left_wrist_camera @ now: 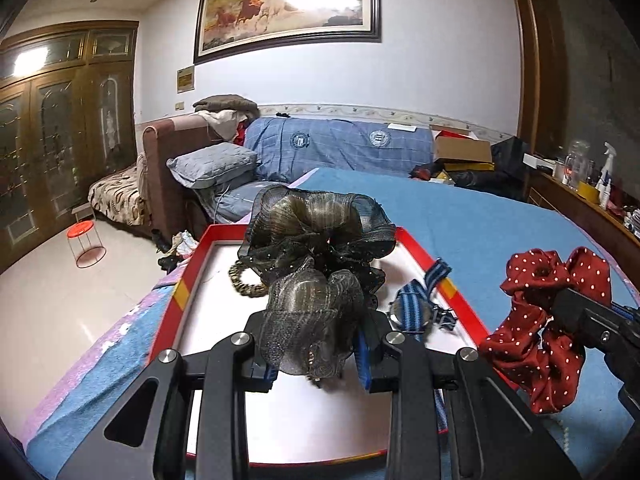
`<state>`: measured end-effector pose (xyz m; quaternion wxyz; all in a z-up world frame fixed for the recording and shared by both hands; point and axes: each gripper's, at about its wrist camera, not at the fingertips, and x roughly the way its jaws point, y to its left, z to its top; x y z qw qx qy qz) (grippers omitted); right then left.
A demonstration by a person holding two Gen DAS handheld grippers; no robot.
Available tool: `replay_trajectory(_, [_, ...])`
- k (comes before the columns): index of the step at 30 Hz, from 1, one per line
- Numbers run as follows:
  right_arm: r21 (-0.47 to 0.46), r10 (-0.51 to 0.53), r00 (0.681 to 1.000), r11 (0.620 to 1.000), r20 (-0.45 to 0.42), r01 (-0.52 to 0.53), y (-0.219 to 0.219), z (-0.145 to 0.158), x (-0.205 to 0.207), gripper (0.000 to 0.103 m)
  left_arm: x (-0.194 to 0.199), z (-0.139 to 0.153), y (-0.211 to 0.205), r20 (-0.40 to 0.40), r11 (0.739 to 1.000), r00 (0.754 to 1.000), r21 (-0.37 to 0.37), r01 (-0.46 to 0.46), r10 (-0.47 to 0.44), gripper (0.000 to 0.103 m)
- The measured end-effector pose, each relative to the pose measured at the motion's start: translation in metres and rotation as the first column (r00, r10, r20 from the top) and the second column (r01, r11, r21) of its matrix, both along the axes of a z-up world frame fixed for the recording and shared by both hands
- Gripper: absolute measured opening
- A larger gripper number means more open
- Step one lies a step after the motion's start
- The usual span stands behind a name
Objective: Organize jewelry
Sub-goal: 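Lift and carry both scrunchies over the red-rimmed box with both tools, then open the right tool to drop the red scrunchie while the left tool releases the organza scrunchie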
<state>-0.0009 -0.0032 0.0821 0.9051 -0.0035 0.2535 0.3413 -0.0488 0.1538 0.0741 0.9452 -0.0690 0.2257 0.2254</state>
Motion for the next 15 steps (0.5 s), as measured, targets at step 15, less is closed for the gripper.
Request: replay_trajectory(15, [-0.007, 0.053, 0.998, 0.999, -0.04, -0.053, 0.034, -0.009, 0.003, 0.015, -0.006, -0.003, 0.022, 0.008, 0.997, 0.999, -0.069, -0.038, 0.038, 0.028])
